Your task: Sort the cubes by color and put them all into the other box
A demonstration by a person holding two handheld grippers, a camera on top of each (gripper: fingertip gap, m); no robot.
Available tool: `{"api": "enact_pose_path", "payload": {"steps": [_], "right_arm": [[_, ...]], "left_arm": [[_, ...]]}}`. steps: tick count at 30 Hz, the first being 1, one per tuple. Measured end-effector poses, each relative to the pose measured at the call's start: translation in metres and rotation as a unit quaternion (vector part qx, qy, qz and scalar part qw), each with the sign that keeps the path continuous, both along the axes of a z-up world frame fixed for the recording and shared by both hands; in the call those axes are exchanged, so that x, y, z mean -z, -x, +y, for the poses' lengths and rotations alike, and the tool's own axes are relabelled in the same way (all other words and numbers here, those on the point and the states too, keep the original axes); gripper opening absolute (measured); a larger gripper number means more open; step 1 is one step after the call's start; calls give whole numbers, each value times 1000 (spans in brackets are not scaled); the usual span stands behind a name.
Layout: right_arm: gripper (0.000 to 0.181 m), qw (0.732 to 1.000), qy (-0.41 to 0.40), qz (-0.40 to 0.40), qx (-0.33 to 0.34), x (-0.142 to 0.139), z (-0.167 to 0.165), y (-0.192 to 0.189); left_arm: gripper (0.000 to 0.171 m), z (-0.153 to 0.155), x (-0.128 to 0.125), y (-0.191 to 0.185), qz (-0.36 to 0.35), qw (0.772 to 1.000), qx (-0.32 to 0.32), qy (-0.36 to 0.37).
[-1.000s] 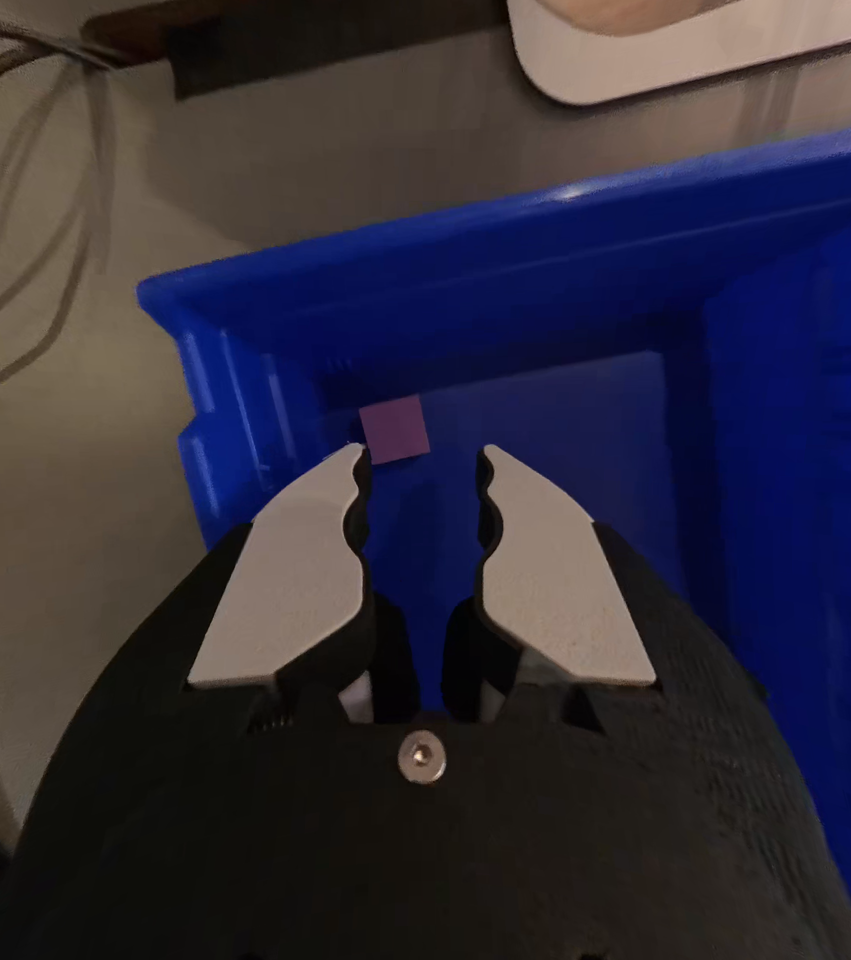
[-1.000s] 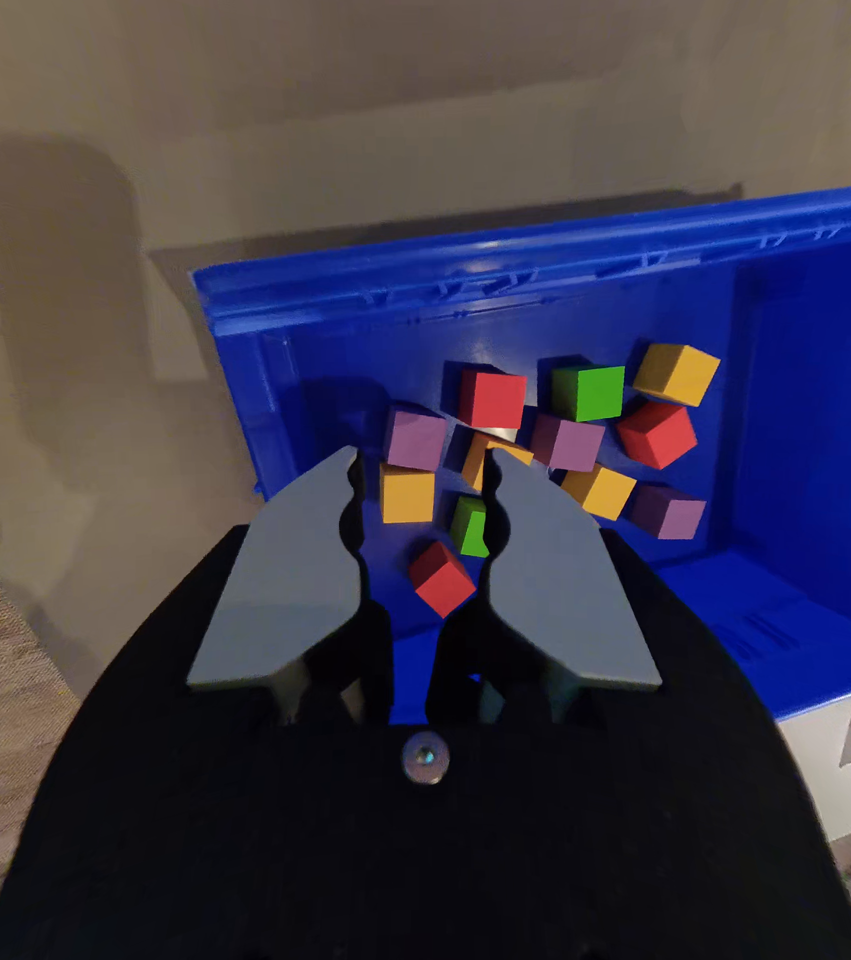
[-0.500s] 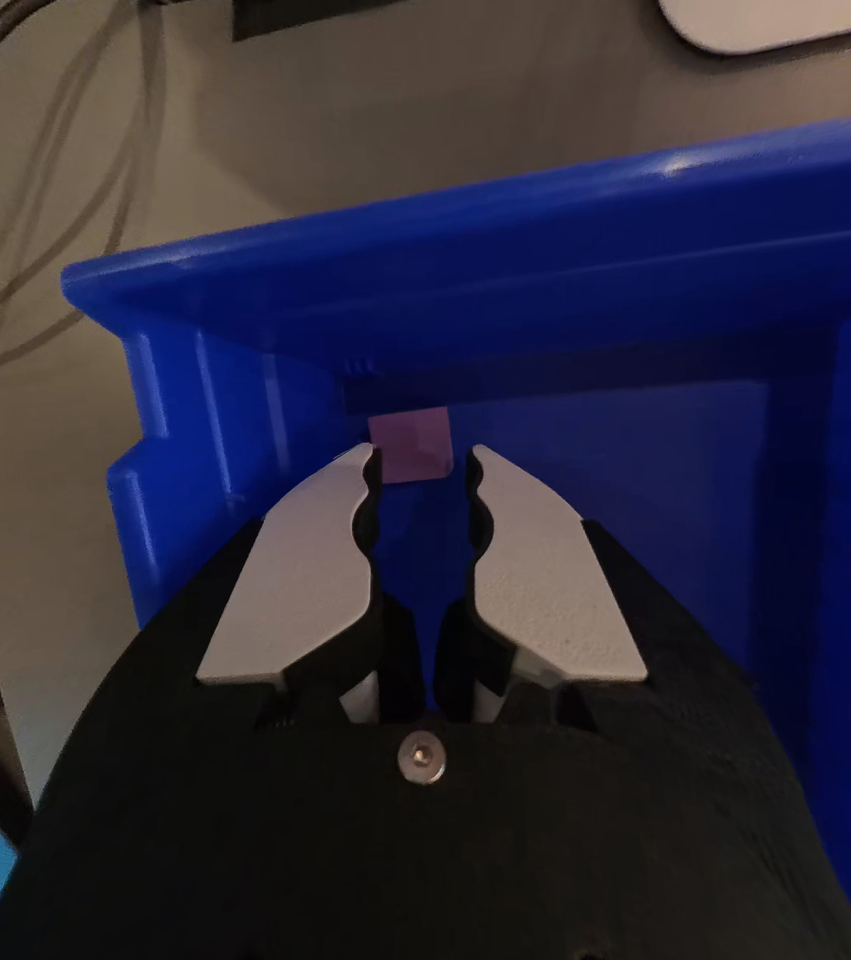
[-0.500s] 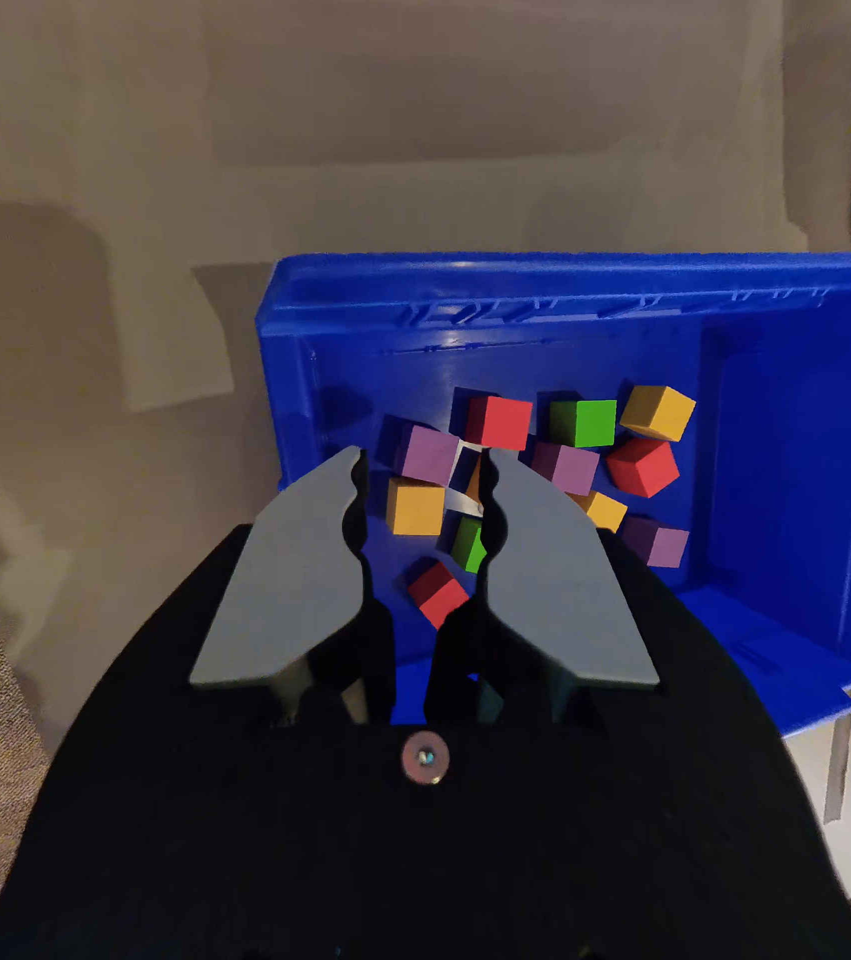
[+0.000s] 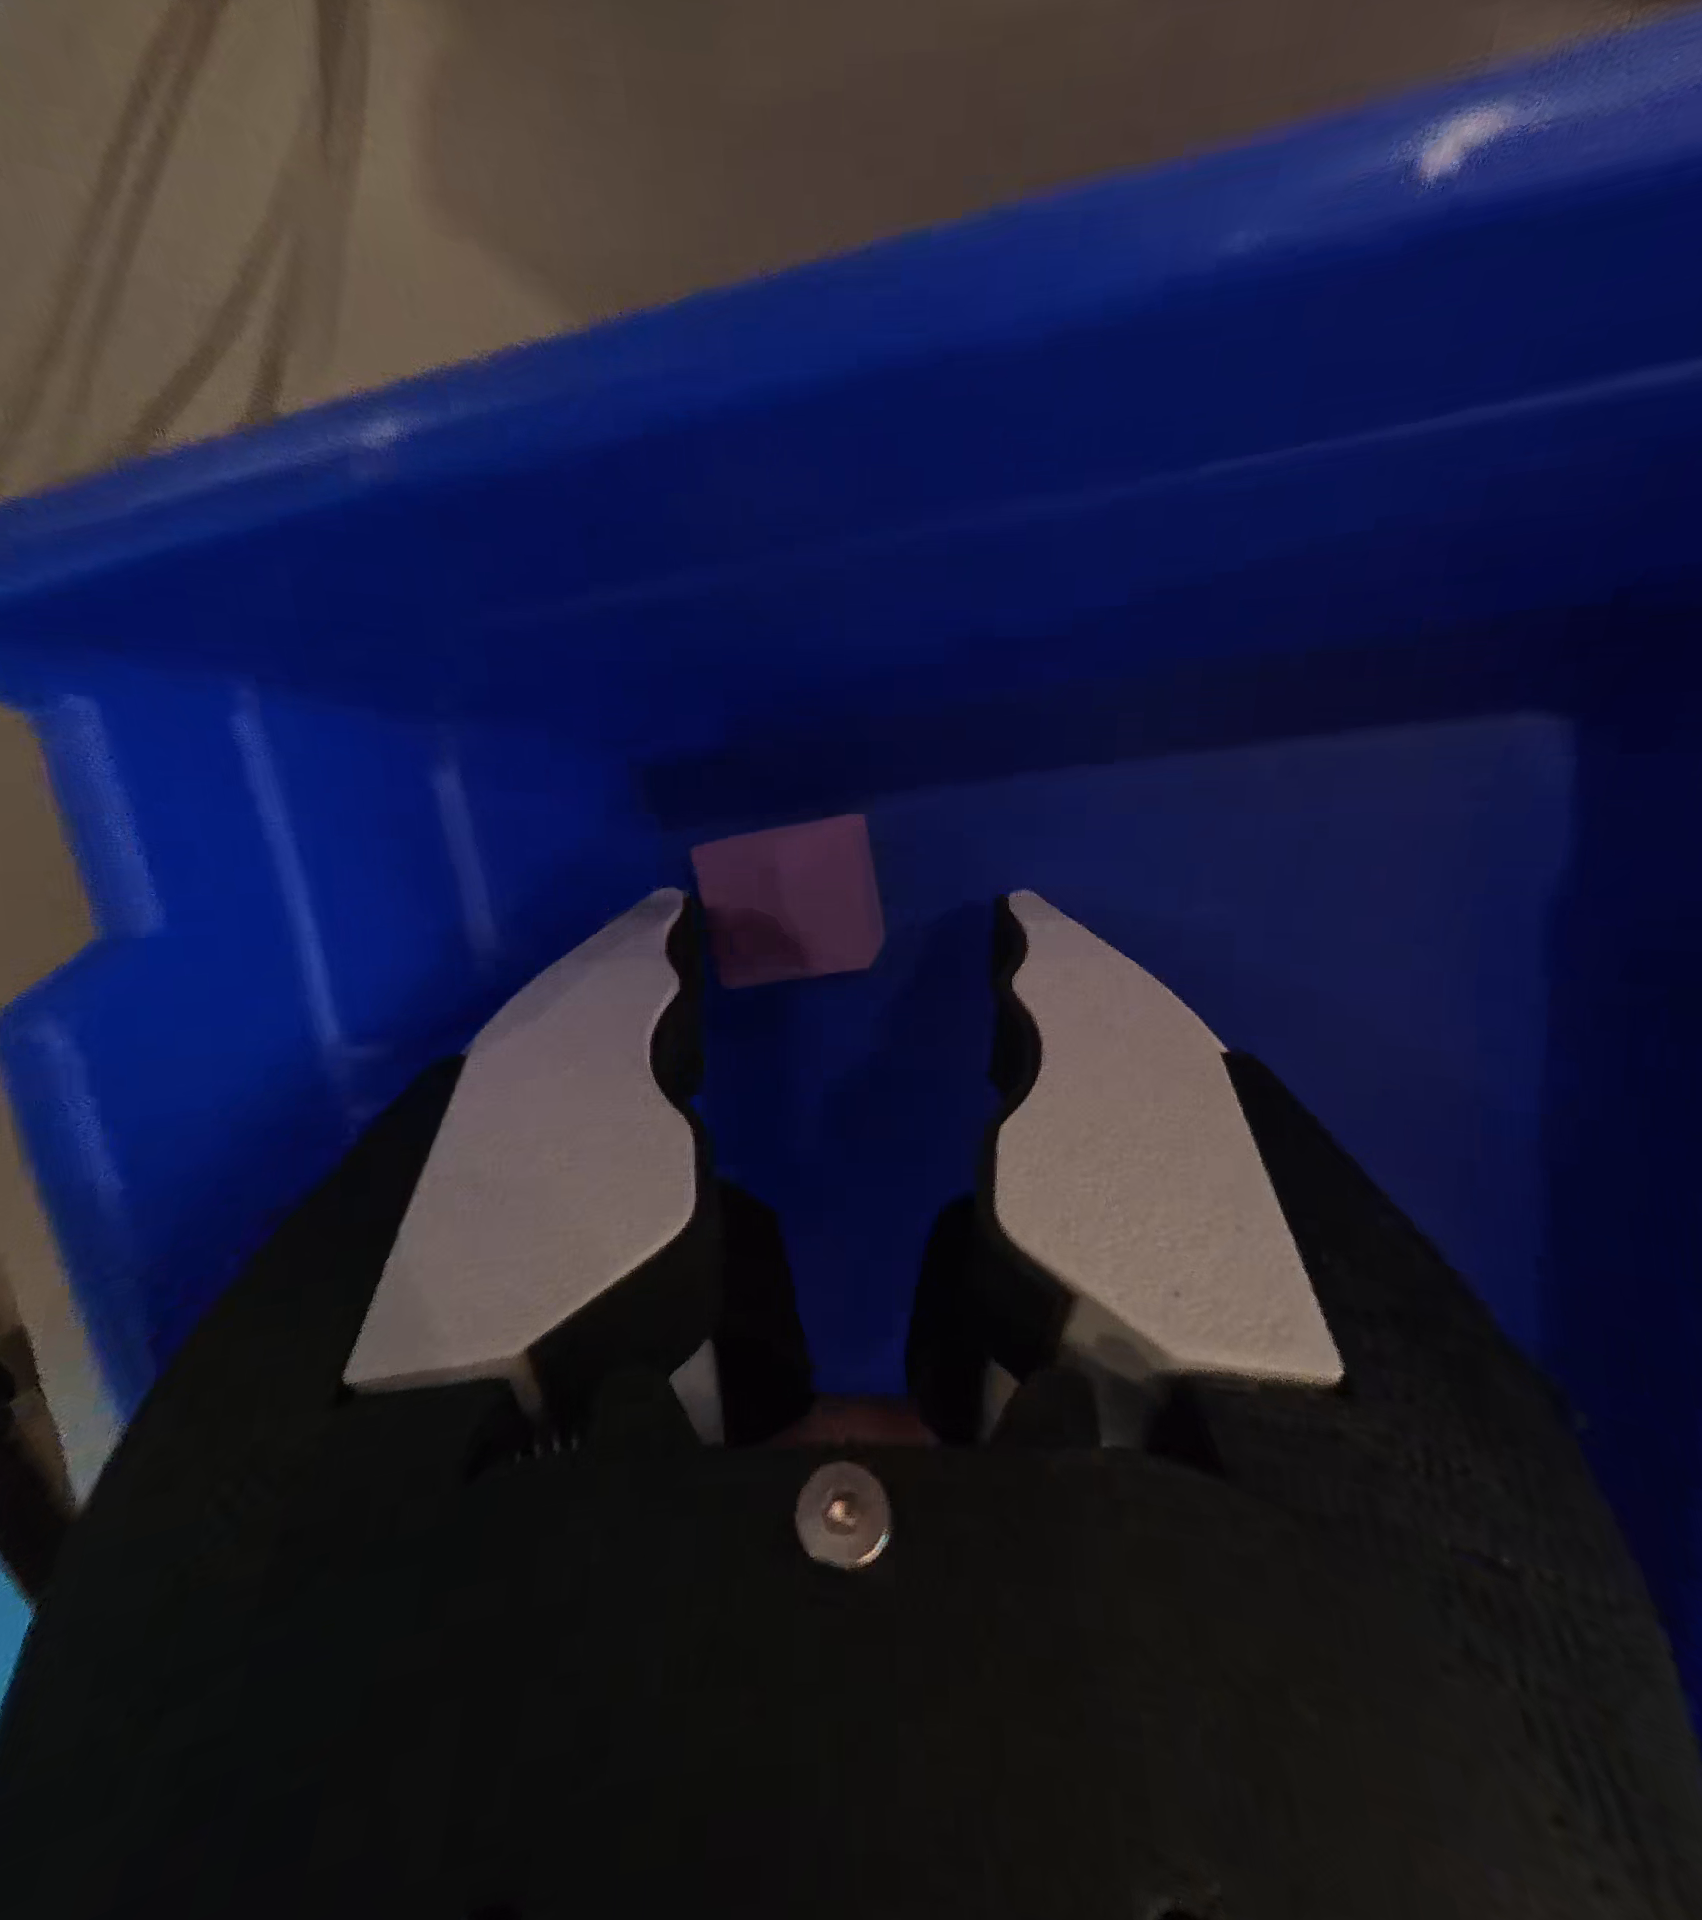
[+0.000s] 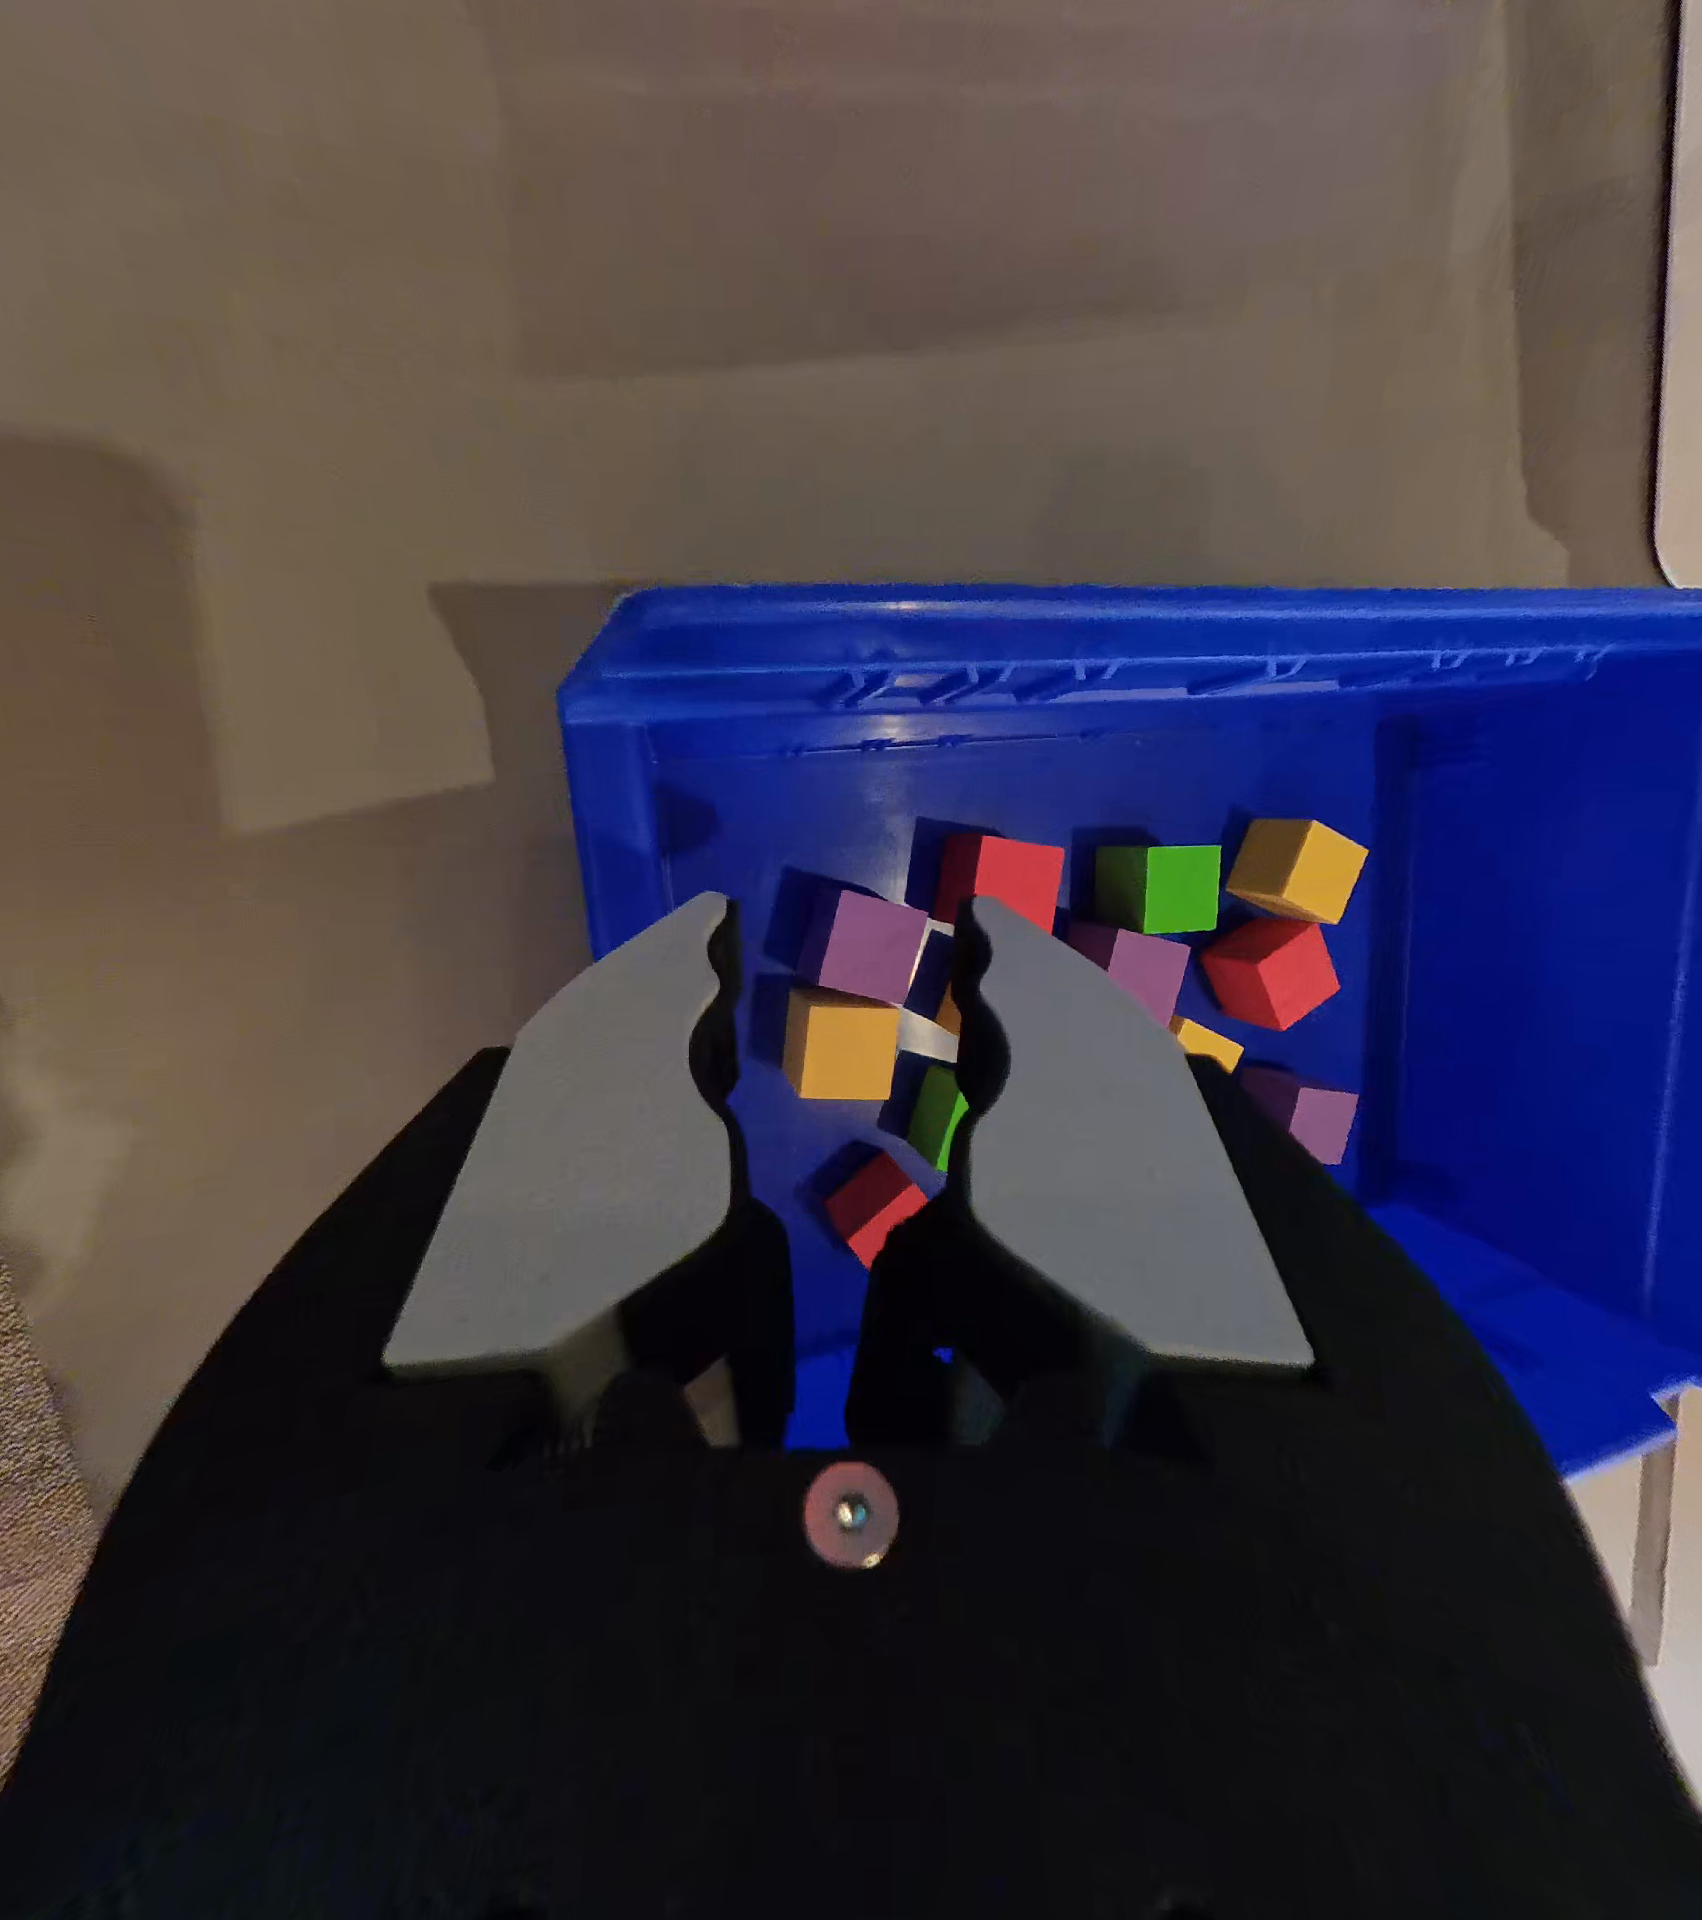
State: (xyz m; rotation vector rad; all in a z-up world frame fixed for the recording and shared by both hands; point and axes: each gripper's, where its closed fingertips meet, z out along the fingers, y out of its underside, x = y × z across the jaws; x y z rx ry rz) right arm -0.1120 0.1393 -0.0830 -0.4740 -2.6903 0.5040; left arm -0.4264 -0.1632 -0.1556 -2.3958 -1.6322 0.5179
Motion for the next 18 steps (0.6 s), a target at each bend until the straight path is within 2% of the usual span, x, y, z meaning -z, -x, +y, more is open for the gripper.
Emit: {"api": "enact_pose_path", "payload": {"steps": [1,3,6,8,9,10,12,13,16,18], "right_arm": [[39,1000,-1,2,1,-1,1,0],[38,1000,-1,5,2,-4,1,0],[37,1000,-4,11,1,-7,0,1],[36,1000,-1,16,0,-9,-3,3],[36,1000,3,20,-2,-11,-5,4],[36,1000,11,26,-3,-13,-8,6],[36,998,42,49,-4,-19,-19,14],[37,995,69,67,-8,-25,-29,19],[47,972,184,144,-21,-53,-67,39],[49,945,256,202,-20,-77,-90,54]], "left_arm": [[54,-1,2,0,-2,1000,-1,-2],[31,0,0,-1,-2,1000,8,-11],[30,9,-2,-6,-20,998,11,-59],[30,31,-8,-14,-39,987,23,-152],[30,48,-16,-21,-52,973,35,-224],[31,66,-28,-30,-69,947,45,-310],[31,97,-62,-51,-105,872,69,-473],[31,107,-78,-63,-122,837,87,-526],[31,126,-125,-108,-164,729,147,-648],[30,134,-141,-142,-187,687,188,-676]]}}
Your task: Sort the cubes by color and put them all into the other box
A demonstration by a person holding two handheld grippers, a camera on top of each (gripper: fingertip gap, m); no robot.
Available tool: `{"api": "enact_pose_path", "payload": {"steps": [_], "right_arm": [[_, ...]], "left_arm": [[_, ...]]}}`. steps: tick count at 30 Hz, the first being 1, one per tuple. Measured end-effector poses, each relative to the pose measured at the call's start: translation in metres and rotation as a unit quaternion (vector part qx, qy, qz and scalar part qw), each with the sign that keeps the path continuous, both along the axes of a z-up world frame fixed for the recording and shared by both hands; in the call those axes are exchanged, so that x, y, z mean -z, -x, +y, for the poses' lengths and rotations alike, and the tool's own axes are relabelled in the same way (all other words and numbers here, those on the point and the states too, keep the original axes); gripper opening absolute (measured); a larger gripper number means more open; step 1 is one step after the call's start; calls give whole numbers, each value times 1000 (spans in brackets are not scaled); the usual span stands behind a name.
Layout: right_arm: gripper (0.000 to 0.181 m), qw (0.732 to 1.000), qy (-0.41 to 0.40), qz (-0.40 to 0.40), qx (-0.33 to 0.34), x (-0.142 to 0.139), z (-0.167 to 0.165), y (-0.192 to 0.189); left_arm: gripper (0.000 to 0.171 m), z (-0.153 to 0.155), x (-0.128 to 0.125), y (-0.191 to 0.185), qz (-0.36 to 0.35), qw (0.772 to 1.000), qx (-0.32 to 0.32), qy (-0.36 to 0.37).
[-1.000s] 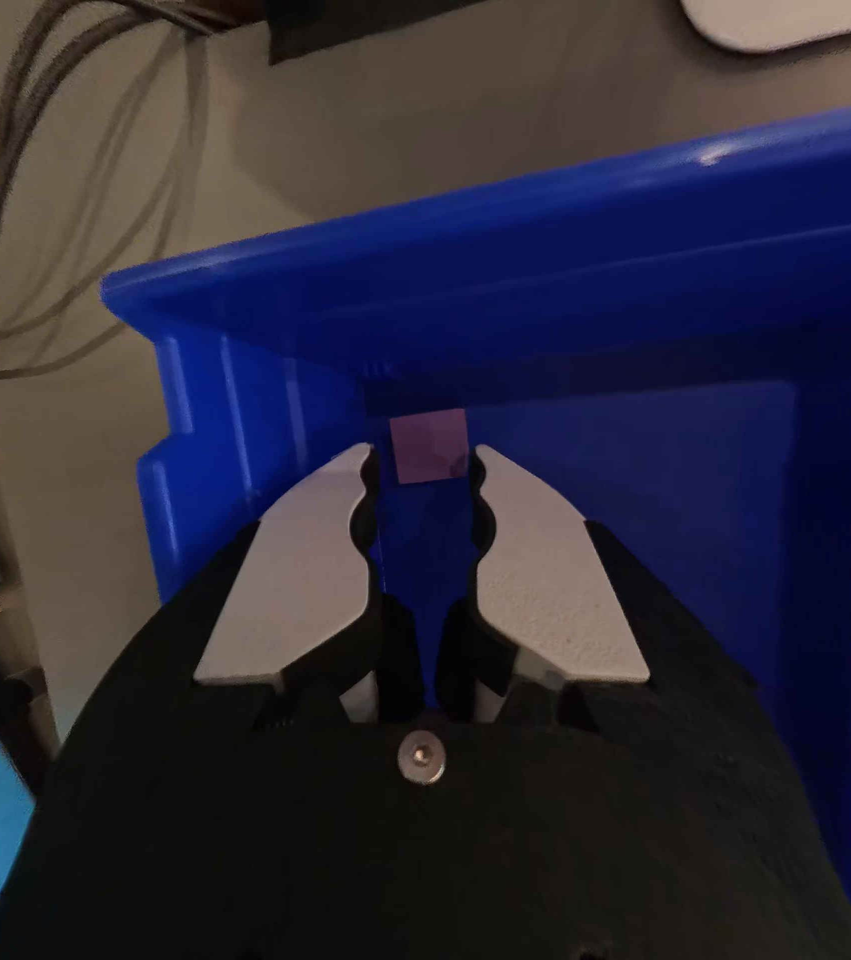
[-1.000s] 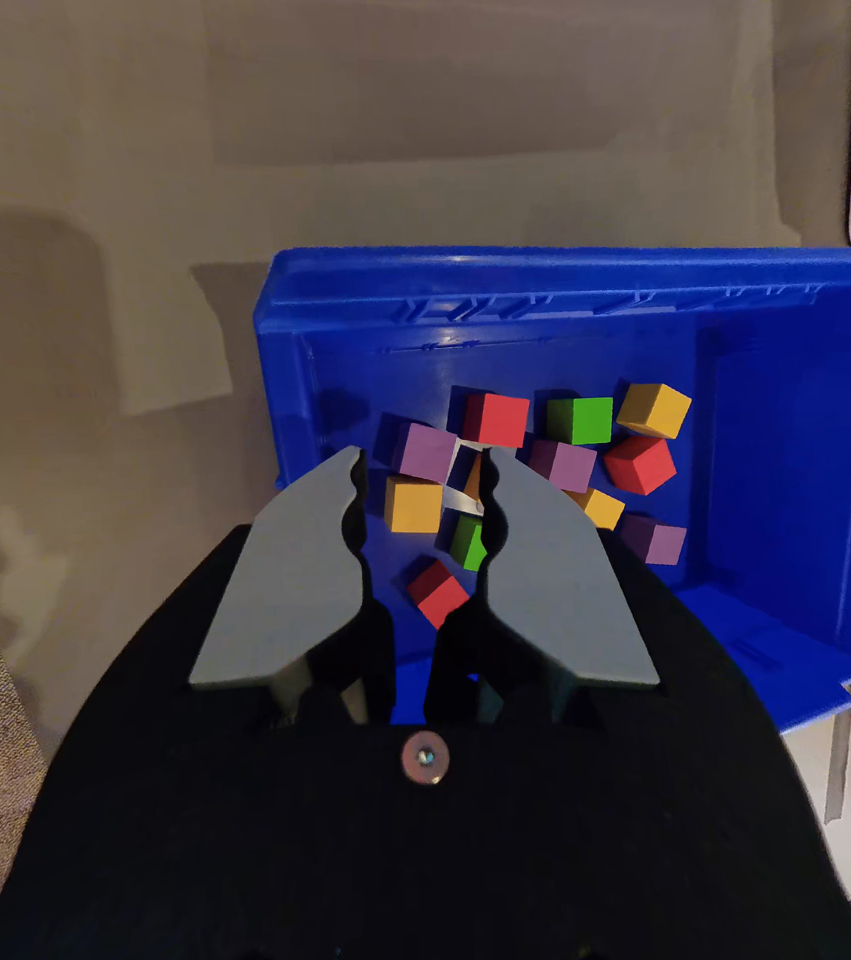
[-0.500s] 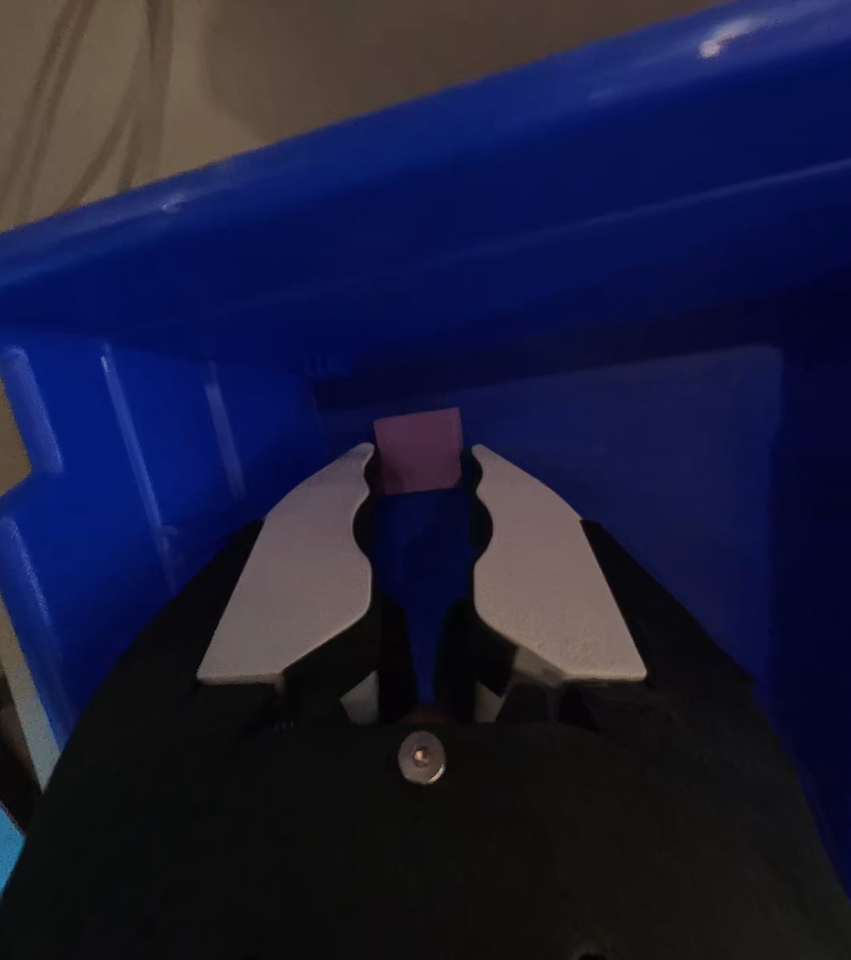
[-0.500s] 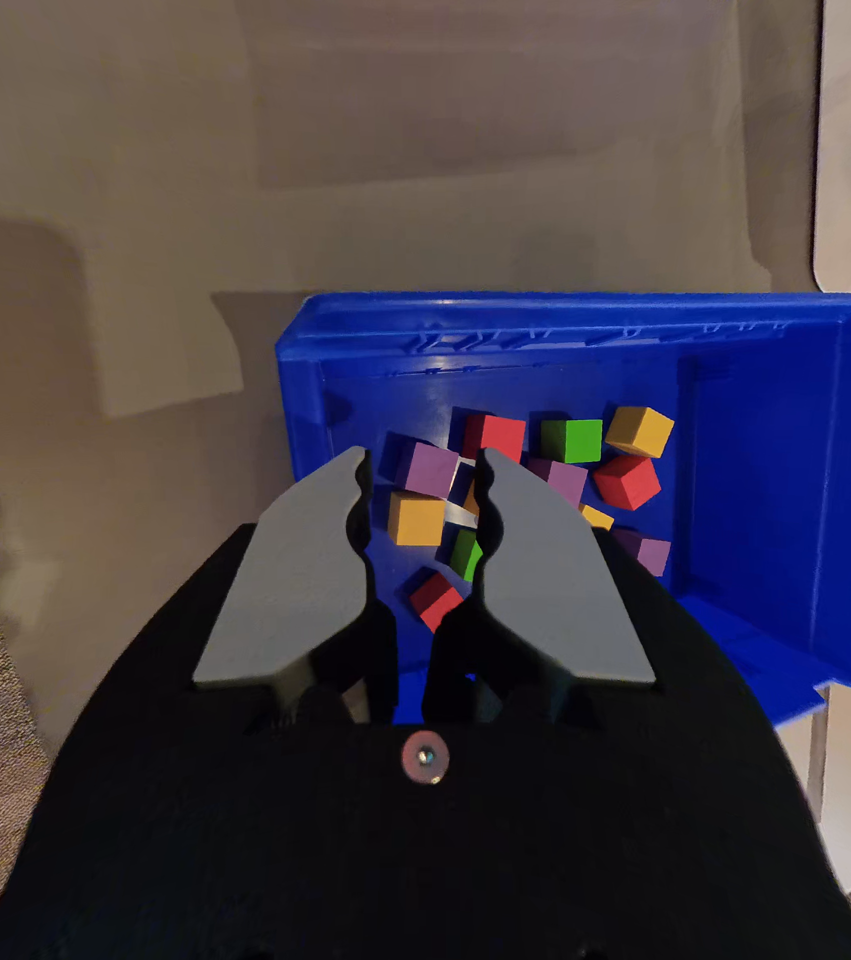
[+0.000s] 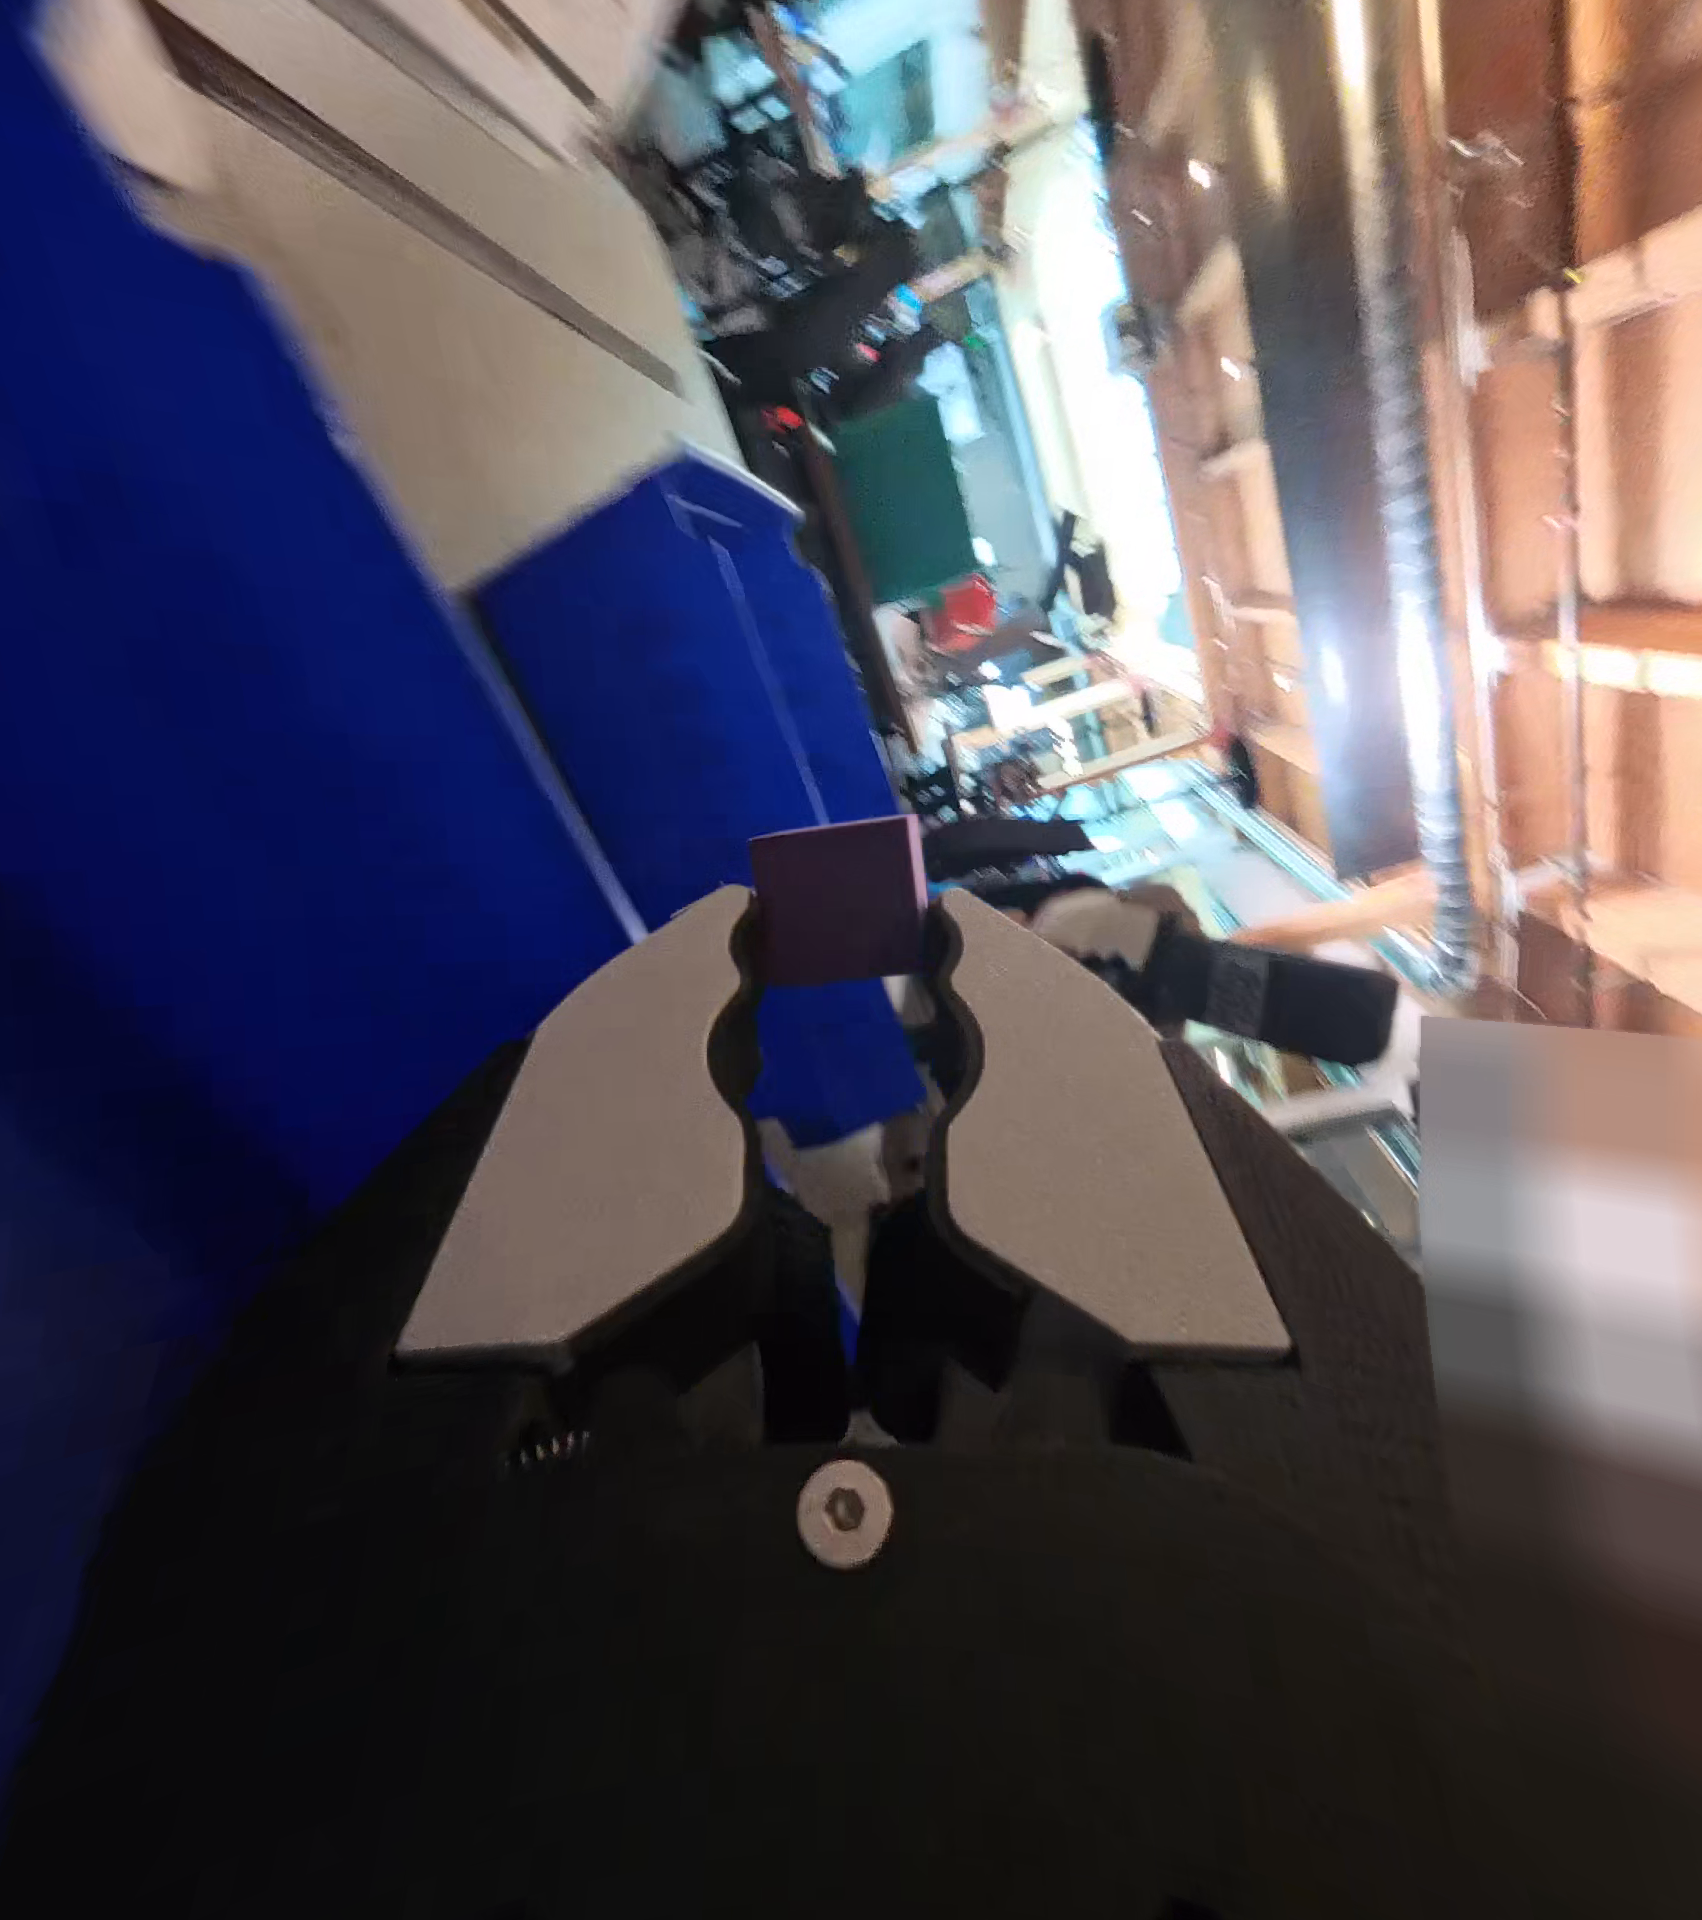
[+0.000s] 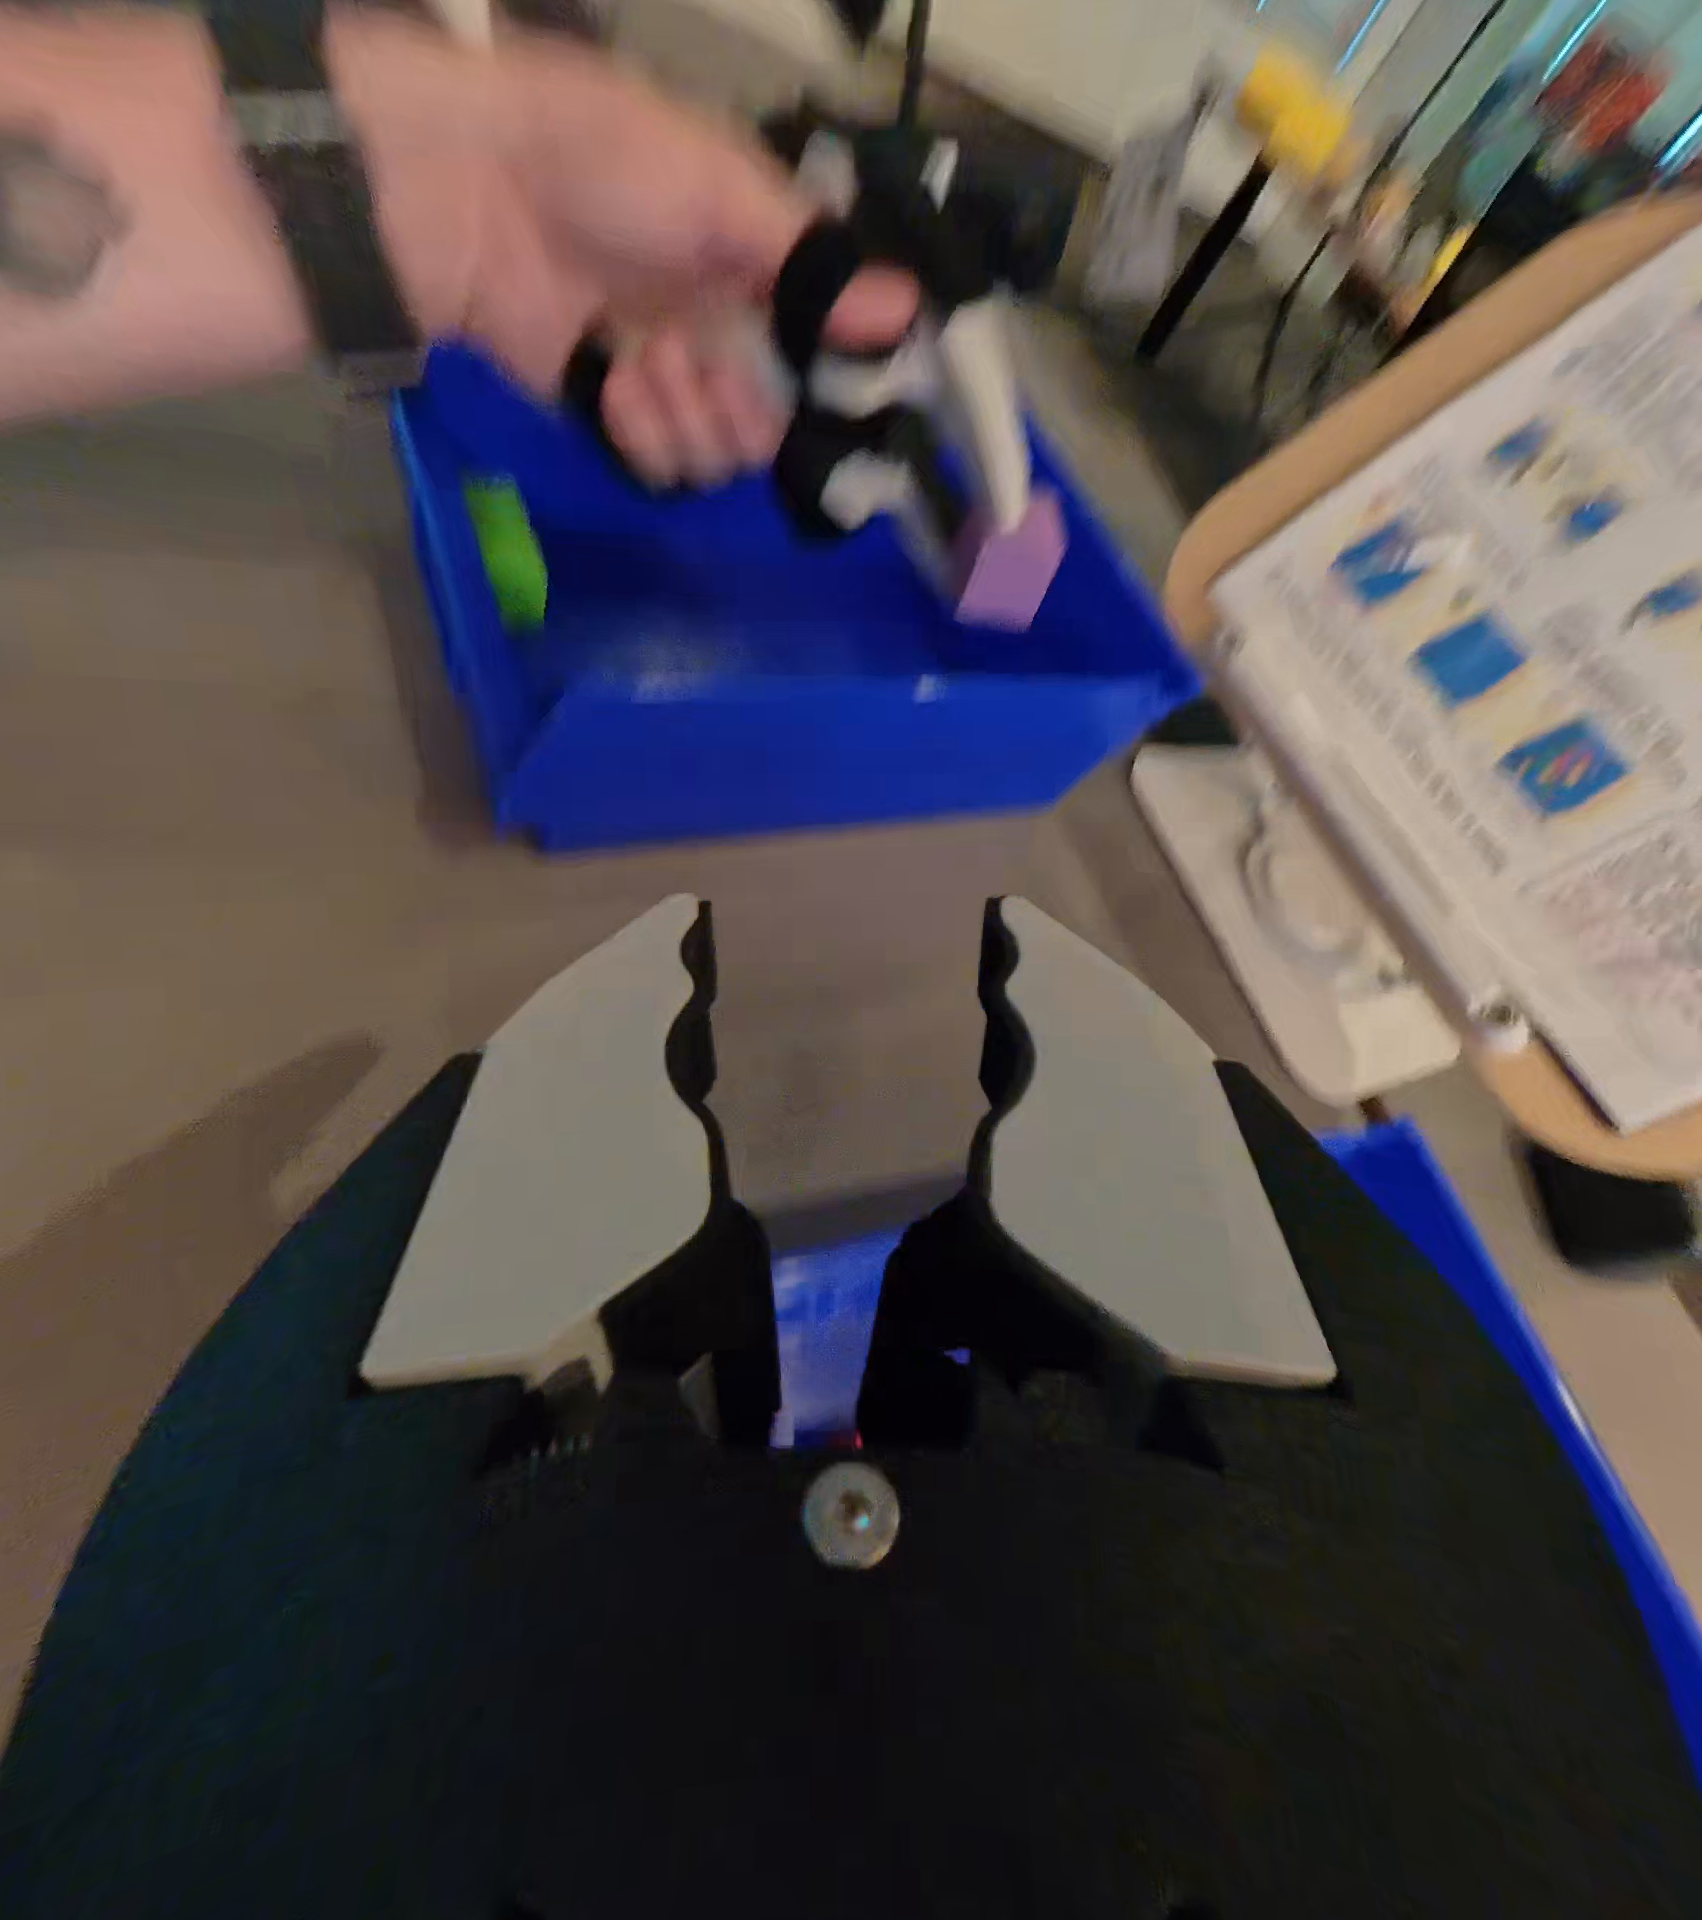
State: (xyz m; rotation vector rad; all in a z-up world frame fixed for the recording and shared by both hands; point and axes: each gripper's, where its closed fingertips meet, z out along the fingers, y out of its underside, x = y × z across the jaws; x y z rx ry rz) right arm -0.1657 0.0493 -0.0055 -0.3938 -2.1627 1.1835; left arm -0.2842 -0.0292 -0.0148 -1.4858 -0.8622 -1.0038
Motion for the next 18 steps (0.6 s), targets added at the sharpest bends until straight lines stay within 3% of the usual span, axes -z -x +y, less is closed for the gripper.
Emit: {"api": "enact_pose_path", "payload": {"steps": [3,7,15,18], "right_arm": [[49,998,61,35,8,-20,-26,19],[48,998,58,40,-4,-21,-58,30],[30,995,8,97,7,-22,-80,28],[29,993,-5,120,15,-31,-71,24]], "left_arm": [[30,8,-18,-46,-8,996,57,-62],[30,11,-31,-85,-9,990,98,-98],[30,14,-40,-111,4,988,105,-116],[53,17,-51,-116,-11,984,100,-147]]}}
